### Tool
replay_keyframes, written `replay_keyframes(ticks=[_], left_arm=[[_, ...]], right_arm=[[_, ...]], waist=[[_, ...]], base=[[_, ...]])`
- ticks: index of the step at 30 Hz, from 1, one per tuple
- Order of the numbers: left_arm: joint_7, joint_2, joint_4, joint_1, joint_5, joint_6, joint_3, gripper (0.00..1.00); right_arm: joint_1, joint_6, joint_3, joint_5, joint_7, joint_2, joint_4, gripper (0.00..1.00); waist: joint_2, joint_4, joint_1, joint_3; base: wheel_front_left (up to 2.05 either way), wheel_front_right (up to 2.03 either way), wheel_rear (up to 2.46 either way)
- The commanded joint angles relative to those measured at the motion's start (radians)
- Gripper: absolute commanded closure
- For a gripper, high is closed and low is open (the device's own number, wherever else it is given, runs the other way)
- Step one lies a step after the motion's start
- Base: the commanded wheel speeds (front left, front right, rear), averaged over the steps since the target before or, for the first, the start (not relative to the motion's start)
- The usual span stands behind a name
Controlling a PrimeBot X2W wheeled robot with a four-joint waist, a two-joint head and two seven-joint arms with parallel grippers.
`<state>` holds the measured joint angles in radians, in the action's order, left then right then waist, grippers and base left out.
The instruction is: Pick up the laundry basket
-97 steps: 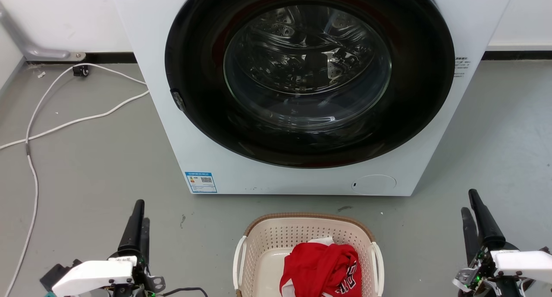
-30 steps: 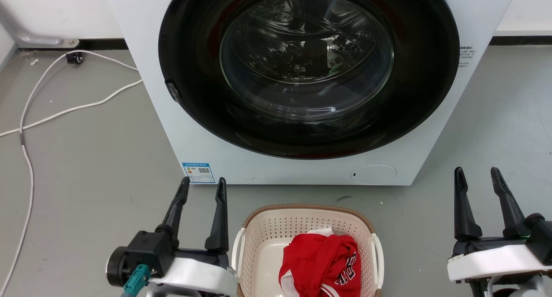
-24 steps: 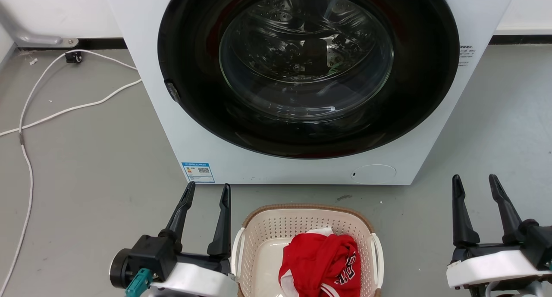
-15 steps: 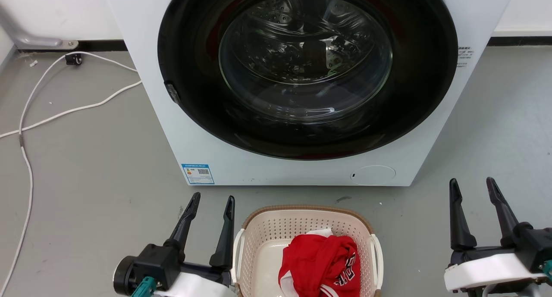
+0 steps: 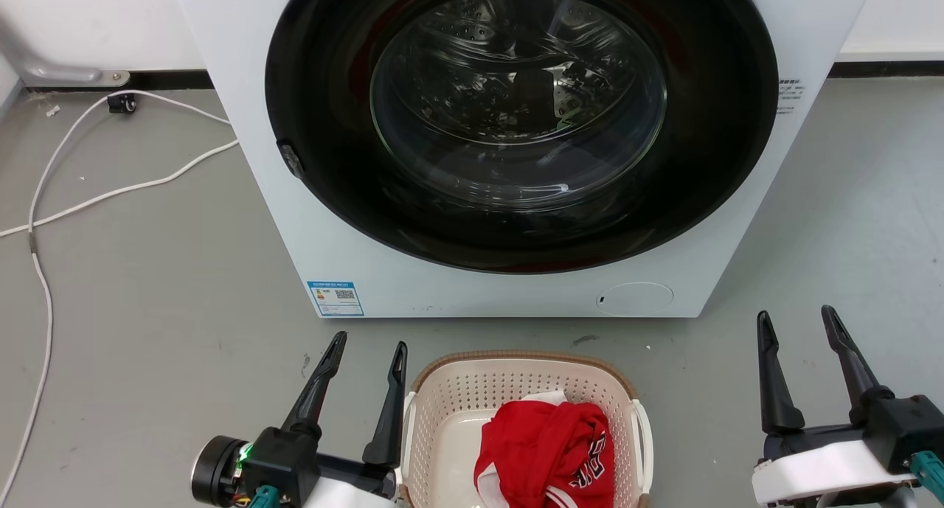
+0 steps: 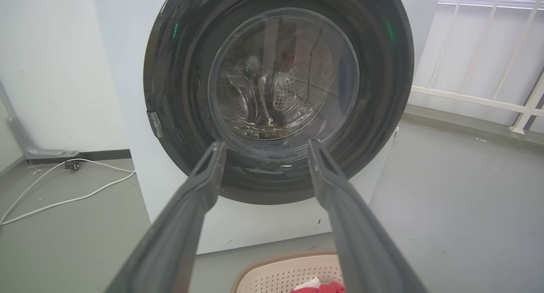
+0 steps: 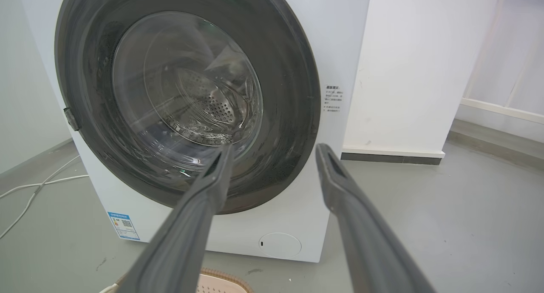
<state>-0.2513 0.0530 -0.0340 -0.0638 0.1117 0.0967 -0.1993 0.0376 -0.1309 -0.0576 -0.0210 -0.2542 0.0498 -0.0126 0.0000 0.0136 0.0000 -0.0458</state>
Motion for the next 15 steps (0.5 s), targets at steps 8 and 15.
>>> replay_keyframes(ticks=[8,15], left_arm=[[-0.017,-0.002,-0.011,-0.012,-0.036,0.008,0.001,0.0],[-0.016,-0.003,-0.013,-0.012,-0.024,0.008,-0.003,0.0]], right_arm=[[0.004,0.0,-0.001,0.031,-0.011,0.001,0.01,0.0],[0.002,0.0,0.002,0.023,-0.011,0.001,0.004,0.0]], waist=[[0.0,0.001,0.0,-0.008],[0.0,-0.001,0.0,-0.011]], base=[[0.0,0.0,0.0],[0.0,0.0,0.0]])
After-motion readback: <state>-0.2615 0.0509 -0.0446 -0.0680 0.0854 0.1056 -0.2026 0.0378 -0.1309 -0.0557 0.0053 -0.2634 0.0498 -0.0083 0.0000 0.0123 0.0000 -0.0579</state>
